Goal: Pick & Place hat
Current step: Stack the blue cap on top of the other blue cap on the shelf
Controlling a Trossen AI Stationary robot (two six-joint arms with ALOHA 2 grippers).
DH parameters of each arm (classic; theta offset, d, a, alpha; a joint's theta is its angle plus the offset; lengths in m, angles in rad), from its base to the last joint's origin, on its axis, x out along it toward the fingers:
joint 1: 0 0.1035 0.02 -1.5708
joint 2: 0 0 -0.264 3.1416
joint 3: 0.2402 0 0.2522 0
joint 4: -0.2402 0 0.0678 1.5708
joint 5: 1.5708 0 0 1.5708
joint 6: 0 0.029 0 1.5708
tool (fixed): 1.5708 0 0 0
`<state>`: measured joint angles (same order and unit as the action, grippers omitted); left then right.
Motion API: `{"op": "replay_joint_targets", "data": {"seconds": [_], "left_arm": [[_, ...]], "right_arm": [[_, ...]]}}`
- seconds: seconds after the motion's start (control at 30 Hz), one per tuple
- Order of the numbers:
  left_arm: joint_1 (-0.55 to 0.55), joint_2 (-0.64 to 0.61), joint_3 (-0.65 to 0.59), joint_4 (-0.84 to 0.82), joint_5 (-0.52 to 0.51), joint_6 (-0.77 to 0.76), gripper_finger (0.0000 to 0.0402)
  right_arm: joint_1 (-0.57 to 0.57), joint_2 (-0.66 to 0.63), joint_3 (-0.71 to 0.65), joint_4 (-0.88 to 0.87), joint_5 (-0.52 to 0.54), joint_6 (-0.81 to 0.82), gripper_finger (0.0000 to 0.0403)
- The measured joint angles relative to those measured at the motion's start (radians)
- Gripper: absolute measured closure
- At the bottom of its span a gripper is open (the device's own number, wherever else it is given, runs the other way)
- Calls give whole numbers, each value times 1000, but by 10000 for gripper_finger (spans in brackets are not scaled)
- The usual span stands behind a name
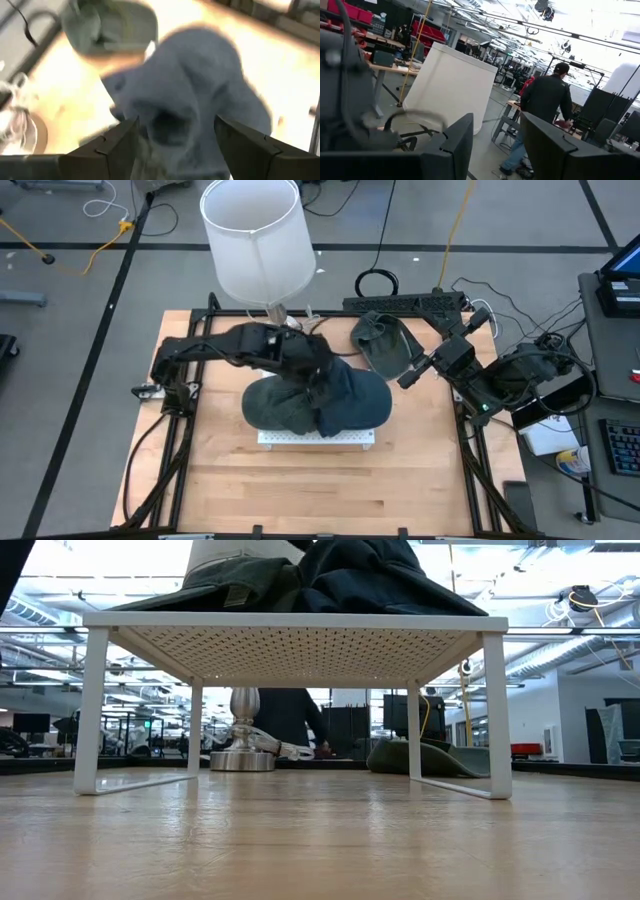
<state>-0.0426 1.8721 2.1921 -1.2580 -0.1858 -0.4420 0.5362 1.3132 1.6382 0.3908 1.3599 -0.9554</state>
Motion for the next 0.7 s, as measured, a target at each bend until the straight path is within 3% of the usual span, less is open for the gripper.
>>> {"op": "replay_joint_targets", "data": {"seconds": [0.27,0.7], "left_arm": [[18,6,2,217,-135,187,162],[24,179,0,-10,-91,106,211]], "right_arm": [[0,0,0,-1,0,0,248],[0,0,0,-8,0,0,248]]}}
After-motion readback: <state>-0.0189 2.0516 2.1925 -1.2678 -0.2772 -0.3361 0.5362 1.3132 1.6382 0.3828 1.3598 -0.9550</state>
